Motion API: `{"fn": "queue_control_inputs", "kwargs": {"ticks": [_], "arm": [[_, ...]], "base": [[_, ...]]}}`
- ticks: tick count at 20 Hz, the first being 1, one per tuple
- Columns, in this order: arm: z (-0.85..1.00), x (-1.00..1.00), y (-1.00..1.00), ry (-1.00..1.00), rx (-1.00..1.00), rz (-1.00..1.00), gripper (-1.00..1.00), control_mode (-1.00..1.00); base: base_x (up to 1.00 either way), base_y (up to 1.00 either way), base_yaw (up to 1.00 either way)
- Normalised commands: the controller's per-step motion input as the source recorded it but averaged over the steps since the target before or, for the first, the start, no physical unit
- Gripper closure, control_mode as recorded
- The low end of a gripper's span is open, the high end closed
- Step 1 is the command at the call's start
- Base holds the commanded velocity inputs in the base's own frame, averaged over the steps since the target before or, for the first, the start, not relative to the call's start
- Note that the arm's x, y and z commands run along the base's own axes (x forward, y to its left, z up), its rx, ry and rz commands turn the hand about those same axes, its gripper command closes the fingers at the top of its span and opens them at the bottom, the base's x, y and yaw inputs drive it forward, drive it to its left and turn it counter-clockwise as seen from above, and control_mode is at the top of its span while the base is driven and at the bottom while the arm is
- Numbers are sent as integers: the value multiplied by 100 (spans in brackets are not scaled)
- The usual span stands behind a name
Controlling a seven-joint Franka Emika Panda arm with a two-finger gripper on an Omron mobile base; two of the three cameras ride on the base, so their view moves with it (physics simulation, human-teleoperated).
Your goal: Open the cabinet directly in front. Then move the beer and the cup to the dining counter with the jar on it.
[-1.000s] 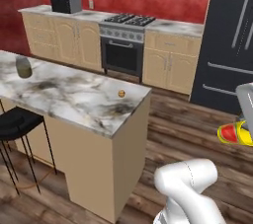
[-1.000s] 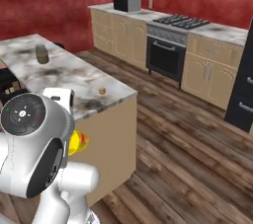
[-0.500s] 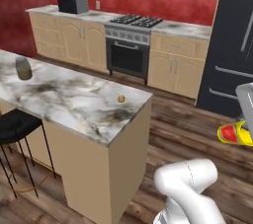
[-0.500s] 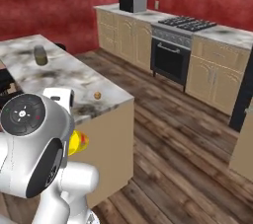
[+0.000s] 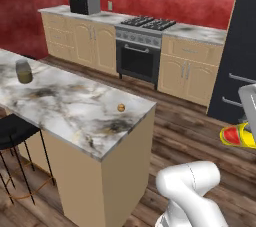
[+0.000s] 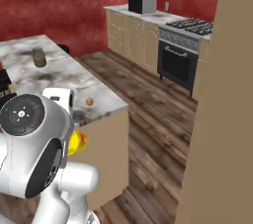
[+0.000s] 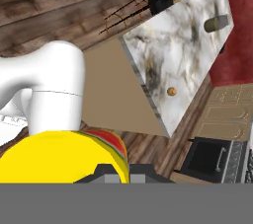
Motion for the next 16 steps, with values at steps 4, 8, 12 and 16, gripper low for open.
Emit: {"fn": "queue_control_inputs", "kwargs": {"ticks": [4, 8, 12, 16], "arm": [[0, 0, 0, 0, 0, 0, 100, 100], [0, 0, 0, 0, 0, 0, 100, 100], [0, 0, 0, 0, 0, 0, 100, 100], [0, 0, 0, 0, 0, 0, 100, 100]], "base": [[42, -39, 23], [35, -39, 23], [29, -35, 23], [25, -25, 24]]}}
